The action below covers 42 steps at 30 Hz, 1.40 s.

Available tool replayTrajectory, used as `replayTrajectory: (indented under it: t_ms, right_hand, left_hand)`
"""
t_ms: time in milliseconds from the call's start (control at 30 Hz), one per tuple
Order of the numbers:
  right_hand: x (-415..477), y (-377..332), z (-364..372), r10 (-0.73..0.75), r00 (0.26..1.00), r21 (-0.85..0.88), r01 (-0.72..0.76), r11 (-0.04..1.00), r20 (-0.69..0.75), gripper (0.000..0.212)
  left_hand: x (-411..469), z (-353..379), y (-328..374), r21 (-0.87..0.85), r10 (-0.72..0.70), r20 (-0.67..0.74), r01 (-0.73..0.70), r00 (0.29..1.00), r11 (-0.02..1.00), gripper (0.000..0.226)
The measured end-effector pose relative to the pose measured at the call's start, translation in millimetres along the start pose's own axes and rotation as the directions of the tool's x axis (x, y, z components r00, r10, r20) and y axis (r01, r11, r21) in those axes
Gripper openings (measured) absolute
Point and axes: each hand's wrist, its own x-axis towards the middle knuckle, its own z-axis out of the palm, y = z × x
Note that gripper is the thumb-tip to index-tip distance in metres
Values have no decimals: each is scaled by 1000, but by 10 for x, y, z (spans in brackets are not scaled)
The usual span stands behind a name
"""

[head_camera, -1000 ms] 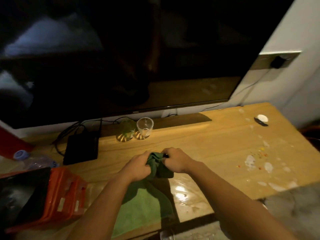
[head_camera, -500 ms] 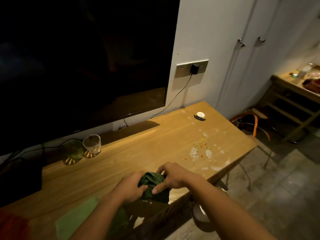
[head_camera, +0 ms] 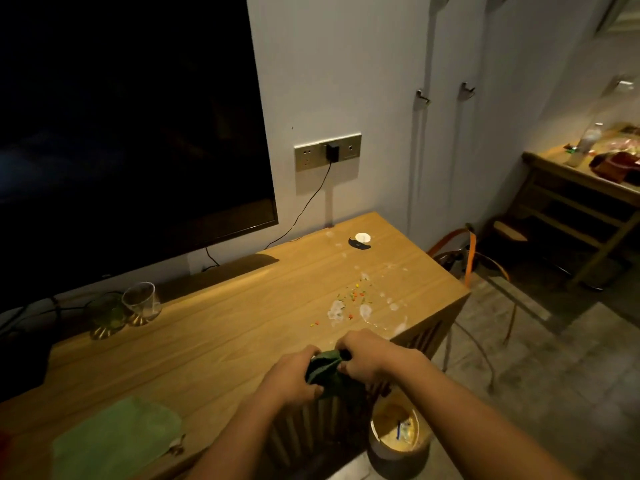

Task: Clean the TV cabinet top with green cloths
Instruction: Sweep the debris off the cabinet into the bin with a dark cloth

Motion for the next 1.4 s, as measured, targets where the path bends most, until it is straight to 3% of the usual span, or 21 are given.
replayTrajectory:
  t_ms: [100,367,667,800,1000,1200,1400]
  right_hand:
    - [-115,223,-120,-32,999,-41,32,999,16,26]
    - [-35,682,-387,-51,998,-74,52,996,20,23]
    - [704,1028,-812,-57,997,-84,61,995,44,26]
    - [1232,1138,-1199,-52,994,-135,66,989,99,42]
    - [2216,1221,-1906,-132,987,-226,150,963,91,32]
    - [3221,1450,-2437,-225,974,-275,213,938,-13,37]
    - [4215,1793,-2690,-281,946,-308,222,925,-163,48]
  left_hand:
    - [38,148,281,23,-18,-14,19,1000,1000,43]
    - [424,121,686,-6,-19,163,20,986,1000,36]
    - [1316,109,673,99,-34,7,33,999,995,28]
    - [1890,-188,590,156,-20,7,19,1000,988,37]
    - [2857,-902,513,162,16,-8,-14,1000,987,36]
    - [3895,-1493,269,184,19,-107,1,994,983,38]
    - [5013,-1654,-55,34,17,-279,-8,960,999,42]
